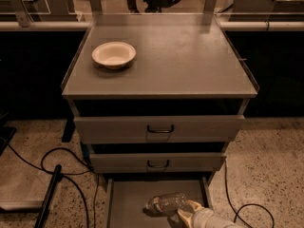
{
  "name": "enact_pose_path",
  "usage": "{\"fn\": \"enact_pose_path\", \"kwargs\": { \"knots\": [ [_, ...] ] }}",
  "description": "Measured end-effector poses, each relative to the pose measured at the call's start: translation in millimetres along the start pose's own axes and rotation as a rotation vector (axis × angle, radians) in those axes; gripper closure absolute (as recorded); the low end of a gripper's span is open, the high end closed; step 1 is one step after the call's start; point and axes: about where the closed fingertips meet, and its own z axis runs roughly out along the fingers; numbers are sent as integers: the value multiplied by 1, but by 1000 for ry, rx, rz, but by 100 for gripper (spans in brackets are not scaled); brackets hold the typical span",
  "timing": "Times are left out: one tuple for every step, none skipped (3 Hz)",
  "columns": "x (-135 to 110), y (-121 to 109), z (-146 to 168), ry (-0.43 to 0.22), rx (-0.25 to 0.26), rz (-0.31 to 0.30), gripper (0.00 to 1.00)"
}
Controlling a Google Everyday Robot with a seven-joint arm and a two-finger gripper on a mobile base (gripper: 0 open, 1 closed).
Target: Pick water bottle from bottom drawer and place on counter
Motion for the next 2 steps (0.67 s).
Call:
{"fn": "enact_pose_path", "kwargs": {
  "knots": [
    [-22, -7, -22, -46, 54, -28, 100],
    [-44, -13, -42, -92, 101, -64, 100]
  ]
}}
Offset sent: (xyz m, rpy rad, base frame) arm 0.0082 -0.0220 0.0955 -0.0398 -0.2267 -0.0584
